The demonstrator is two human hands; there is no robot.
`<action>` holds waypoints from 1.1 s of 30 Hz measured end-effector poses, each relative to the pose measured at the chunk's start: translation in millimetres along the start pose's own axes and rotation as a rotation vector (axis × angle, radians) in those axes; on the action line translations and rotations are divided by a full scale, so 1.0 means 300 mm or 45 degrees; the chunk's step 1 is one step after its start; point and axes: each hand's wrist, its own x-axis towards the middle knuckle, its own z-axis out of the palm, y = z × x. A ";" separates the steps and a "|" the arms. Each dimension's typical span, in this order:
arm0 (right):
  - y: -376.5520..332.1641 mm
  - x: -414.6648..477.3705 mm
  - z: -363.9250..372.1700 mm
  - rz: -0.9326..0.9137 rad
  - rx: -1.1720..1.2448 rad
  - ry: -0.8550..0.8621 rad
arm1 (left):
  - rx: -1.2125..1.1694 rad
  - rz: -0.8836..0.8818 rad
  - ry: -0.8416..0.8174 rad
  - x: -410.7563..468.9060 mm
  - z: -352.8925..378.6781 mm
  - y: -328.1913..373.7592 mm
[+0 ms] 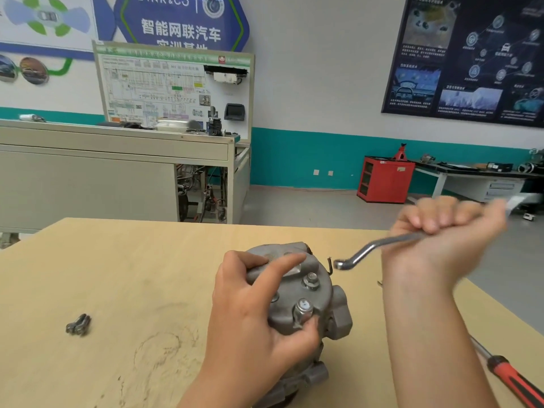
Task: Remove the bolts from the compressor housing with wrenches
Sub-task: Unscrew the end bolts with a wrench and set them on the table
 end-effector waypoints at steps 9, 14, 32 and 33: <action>0.030 -0.206 0.000 -0.874 -0.226 -0.631 | 0.007 -0.031 -0.019 0.001 -0.009 0.010; 0.040 -0.216 0.001 -0.884 -0.220 -0.624 | 0.021 -0.017 -0.002 0.002 -0.007 0.008; -0.001 -0.302 -0.145 -0.726 -0.558 -0.527 | -0.019 0.007 0.024 0.009 -0.008 0.005; -0.002 -0.302 -0.173 -0.732 -0.565 -0.501 | -0.020 0.000 0.022 0.009 -0.007 0.005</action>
